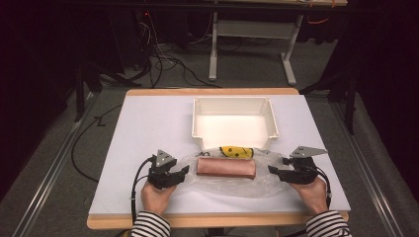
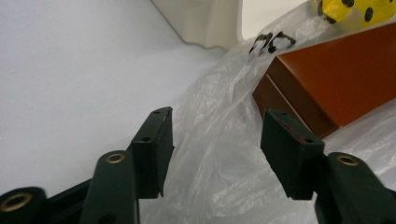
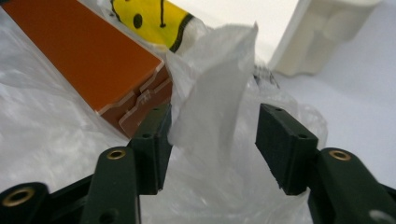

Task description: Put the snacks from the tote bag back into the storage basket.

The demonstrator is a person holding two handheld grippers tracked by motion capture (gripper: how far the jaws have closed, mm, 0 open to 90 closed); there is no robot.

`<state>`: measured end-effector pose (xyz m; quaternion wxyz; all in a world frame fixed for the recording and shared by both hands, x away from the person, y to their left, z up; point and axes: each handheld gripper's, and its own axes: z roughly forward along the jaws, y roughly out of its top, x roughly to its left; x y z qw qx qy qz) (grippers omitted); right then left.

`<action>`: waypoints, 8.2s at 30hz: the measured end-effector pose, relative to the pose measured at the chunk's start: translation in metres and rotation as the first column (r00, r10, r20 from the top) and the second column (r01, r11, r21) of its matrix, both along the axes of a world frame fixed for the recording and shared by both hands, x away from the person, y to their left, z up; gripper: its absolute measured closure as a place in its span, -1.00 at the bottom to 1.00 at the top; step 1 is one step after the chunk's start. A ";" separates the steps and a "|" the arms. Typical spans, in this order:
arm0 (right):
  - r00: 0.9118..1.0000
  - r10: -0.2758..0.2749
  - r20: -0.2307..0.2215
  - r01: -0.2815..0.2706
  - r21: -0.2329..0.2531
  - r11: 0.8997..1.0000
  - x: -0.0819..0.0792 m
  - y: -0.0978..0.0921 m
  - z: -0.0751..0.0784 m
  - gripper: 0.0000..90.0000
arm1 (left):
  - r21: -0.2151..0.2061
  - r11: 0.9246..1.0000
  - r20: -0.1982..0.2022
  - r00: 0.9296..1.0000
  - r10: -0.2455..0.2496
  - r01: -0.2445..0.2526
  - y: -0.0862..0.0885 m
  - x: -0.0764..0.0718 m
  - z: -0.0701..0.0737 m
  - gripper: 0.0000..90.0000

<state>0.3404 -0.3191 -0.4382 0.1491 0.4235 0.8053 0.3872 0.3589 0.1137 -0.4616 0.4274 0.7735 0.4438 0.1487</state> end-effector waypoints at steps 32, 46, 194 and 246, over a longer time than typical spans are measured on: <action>0.992 0.112 0.050 -0.116 0.075 0.990 0.013 0.054 0.023 0.00 | 0.037 0.998 0.043 0.997 0.058 -0.060 -0.009 0.009 -0.023 -0.19; 0.975 0.212 0.065 -0.213 0.010 0.977 0.020 0.084 0.025 -0.04 | 0.072 0.996 0.053 0.998 0.045 -0.048 -0.014 0.009 -0.024 -0.21; 0.937 0.348 -0.024 -0.349 -0.066 0.935 0.021 0.088 0.030 -0.18 | 0.114 0.992 0.015 0.999 0.047 -0.048 -0.019 0.013 -0.025 -0.21; 0.960 0.279 -0.025 -0.280 -0.036 0.959 0.057 0.072 0.062 -0.18 | 0.109 0.993 0.013 0.999 0.047 -0.049 -0.018 0.013 -0.025 -0.22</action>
